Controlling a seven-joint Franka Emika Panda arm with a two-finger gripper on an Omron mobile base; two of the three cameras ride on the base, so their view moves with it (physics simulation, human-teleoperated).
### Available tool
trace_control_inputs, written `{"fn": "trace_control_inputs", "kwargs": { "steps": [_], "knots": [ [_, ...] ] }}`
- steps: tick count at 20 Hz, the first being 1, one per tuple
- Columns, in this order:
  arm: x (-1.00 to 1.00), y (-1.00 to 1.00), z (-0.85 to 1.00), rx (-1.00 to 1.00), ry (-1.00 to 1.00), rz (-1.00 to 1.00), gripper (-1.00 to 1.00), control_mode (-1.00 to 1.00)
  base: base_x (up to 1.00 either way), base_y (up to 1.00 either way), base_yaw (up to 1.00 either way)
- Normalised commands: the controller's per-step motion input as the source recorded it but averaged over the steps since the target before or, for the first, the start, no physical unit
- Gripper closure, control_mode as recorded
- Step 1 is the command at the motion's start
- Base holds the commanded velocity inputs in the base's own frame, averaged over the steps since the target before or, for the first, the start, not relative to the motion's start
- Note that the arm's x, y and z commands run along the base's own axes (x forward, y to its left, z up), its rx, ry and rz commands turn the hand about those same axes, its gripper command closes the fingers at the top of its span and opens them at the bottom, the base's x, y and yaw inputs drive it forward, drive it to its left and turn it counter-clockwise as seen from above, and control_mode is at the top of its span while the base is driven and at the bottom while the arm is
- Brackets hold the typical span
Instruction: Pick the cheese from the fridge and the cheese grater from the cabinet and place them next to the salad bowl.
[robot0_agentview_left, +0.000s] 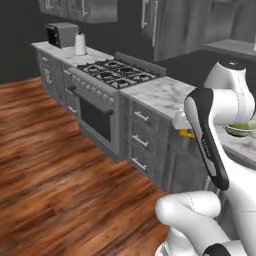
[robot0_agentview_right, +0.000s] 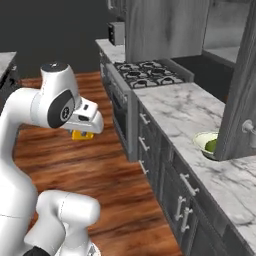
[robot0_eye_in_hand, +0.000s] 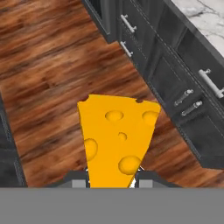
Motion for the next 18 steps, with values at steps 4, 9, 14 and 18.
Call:
{"fn": "trace_control_inputs", "kwargs": {
  "steps": [4, 9, 14, 18],
  "knots": [
    [0.00, 0.00, 0.00, 0.00, 0.00, 0.00, 1.00, 1.00, 0.39, 0.18, -0.63],
    [0.00, 0.00, 0.00, 0.00, 0.00, 0.00, 1.00, 1.00, 0.25, 0.21, -0.78],
    [0.00, 0.00, 0.00, 0.00, 0.00, 0.00, 1.00, 1.00, 0.38, 0.24, -0.69],
    [0.00, 0.00, 0.00, 0.00, 0.00, 0.00, 1.00, 1.00, 0.59, 0.26, -0.48]
  ]
}}
